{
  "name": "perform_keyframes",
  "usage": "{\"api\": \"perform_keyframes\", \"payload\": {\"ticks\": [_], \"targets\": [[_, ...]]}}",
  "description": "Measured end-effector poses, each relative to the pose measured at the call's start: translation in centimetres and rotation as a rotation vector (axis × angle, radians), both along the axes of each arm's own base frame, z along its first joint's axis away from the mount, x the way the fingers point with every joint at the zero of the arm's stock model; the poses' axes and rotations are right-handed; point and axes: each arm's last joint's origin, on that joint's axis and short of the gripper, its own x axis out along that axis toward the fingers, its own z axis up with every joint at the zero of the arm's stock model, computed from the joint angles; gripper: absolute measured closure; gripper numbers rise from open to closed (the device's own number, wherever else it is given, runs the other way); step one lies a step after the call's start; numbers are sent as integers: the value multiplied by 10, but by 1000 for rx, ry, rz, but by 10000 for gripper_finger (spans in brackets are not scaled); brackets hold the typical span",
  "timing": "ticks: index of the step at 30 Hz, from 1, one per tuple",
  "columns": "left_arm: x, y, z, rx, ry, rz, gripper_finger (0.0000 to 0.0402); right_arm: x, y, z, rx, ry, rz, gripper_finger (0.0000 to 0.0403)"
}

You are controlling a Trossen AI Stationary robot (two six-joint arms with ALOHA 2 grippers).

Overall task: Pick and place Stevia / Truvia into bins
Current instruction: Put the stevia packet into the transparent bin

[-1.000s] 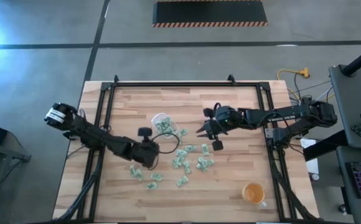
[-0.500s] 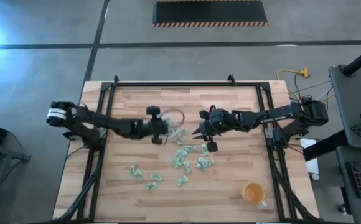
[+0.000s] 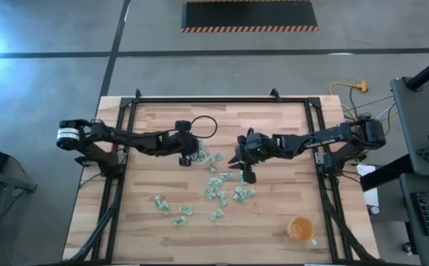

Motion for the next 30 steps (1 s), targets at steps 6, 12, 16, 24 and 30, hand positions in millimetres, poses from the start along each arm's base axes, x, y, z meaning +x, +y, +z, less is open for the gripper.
{"api": "perform_keyframes", "payload": {"ticks": [6, 12, 16, 24, 30], "targets": [[-5, -1, -4, -27, 60, 20, 252, 10, 2, -25, -61, 38, 49, 319], [-13, -5, 0, -56, 86, 40, 246, 32, -5, -44, -277, 54, 7, 325], [-16, -12, 10, -72, 44, 39, 246, 44, -11, -52, -366, 105, -45, 320], [-26, -30, 34, -82, -52, -32, 246, 57, -18, -57, -369, 212, -76, 285], [-35, -43, 50, -91, -118, -81, 246, 58, -20, -59, -397, 224, -106, 252]]}}
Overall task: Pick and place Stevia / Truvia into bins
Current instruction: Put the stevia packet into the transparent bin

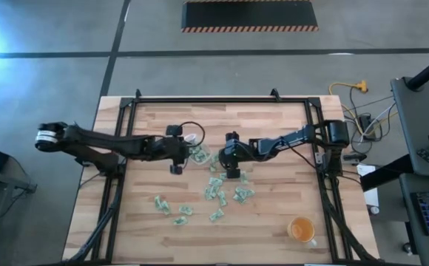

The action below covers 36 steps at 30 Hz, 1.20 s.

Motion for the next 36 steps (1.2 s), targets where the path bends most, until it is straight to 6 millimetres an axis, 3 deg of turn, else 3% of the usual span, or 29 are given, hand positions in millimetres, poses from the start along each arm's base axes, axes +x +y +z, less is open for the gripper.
{"api": "perform_keyframes", "payload": {"ticks": [12, 21, 28, 36], "targets": [[-20, -17, 18, -24, -106, -64, 246, -1, -21, 0, 152, -42, -97, 203], [-32, -24, 27, -34, -164, -104, 246, -1, -26, 0, 188, -56, -81, 202], [-34, -29, 31, -55, -192, -118, 246, 9, -32, -19, 213, -8, -77, 202], [-34, -31, 29, -55, -184, -125, 246, 19, -37, -10, 223, 68, -95, 230]]}}
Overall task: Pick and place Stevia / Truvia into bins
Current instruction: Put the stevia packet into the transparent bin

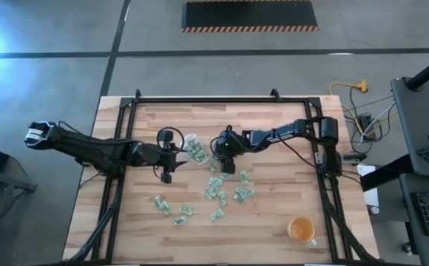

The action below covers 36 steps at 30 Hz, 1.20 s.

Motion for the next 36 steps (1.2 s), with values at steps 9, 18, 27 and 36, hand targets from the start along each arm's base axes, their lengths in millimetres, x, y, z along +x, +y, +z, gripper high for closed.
{"api": "perform_keyframes", "payload": {"ticks": [9, 18, 27, 36], "targets": [[0, 0, -2, 1, 11, 0, 246, -2, -2, -3, 1, -3, -10, 267], [0, 0, -3, 2, 15, 1, 246, -1, -6, -2, -1, -22, -6, 245], [1, 0, -4, 2, 18, 1, 246, -3, -14, -2, 64, -37, 20, 247], [1, 0, -4, 3, 18, 1, 246, -2, -15, -1, 45, -51, 44, 264]]}}
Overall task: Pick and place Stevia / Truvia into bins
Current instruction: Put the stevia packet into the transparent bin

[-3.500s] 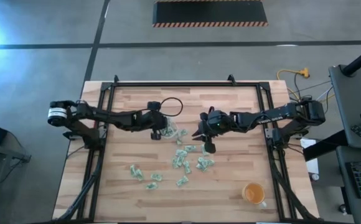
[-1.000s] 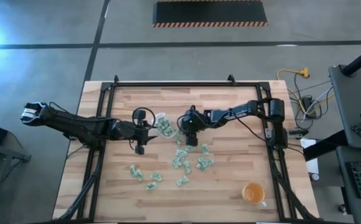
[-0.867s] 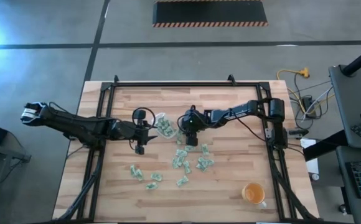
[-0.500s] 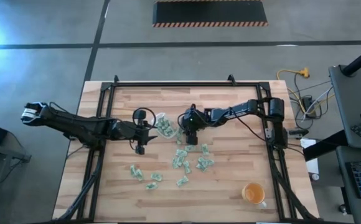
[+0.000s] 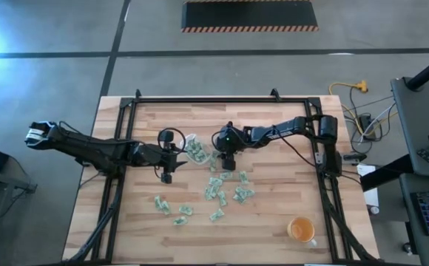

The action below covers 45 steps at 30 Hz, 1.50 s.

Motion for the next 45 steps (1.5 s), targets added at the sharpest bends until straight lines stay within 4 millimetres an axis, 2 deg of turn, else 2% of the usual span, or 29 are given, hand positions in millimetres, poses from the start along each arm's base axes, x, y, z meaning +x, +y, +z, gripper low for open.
{"api": "perform_keyframes", "payload": {"ticks": [11, 18, 21, 24, 28, 34, 45], "targets": [[0, 0, 0, 0, 0, 0, 246, 0, 1, 1, -2, 1, 41, 278], [0, 0, 0, 0, 0, 0, 246, -5, 1, 26, -2, -38, -15, 289], [0, 0, 0, 0, 0, 0, 246, -4, 2, 29, -7, -85, -18, 292], [0, 0, 0, 0, 0, 0, 246, 0, 1, 25, -17, -120, -13, 291], [0, 0, 0, -1, -4, 0, 246, 0, 1, 11, -10, -72, -11, 289], [0, 0, 0, -1, -5, 0, 246, 5, 0, 9, -23, -118, -6, 294], [0, 0, -1, -1, -1, 0, 246, 3, 1, -7, -2, -46, -11, 301]]}}
